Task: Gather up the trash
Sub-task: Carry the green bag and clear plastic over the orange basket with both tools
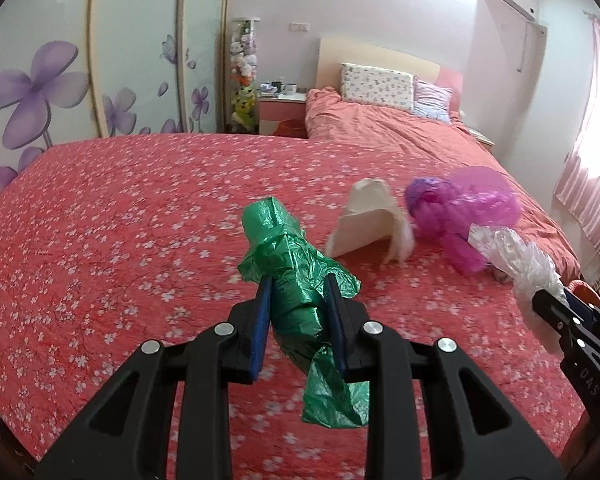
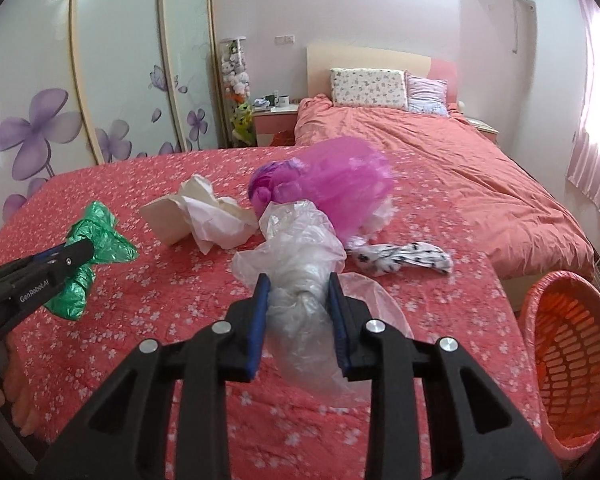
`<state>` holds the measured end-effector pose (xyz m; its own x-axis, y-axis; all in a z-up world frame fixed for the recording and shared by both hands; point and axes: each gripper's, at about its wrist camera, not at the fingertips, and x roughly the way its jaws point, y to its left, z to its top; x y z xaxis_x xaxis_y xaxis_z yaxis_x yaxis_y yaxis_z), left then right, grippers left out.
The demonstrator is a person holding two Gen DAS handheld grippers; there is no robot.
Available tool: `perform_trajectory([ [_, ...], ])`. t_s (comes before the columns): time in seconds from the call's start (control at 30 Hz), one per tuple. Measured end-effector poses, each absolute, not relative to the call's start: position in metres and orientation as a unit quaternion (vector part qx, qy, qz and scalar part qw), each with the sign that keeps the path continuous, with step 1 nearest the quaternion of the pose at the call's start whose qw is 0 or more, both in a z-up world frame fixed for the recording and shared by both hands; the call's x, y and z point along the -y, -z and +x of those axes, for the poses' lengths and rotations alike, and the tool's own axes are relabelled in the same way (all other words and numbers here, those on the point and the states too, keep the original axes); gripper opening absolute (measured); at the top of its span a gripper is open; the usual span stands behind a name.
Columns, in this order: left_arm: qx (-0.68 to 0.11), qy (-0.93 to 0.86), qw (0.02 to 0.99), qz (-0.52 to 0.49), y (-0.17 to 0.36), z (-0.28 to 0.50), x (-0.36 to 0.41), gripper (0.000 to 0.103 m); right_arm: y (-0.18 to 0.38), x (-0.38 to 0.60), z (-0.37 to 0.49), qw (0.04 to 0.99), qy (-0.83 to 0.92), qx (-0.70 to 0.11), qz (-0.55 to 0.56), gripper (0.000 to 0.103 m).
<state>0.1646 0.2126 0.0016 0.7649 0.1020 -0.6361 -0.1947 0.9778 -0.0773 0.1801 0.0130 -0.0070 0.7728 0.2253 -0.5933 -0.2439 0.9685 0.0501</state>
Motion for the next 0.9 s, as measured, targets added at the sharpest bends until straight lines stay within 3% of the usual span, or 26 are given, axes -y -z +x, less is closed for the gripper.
perform_trajectory([
  [0.9,-0.319,0.033,0.947,-0.003,-0.015,0.166,-0.080,0.027,0.000,0.115,0.147,0.955,-0.020,-0.289,0.054,0.029],
])
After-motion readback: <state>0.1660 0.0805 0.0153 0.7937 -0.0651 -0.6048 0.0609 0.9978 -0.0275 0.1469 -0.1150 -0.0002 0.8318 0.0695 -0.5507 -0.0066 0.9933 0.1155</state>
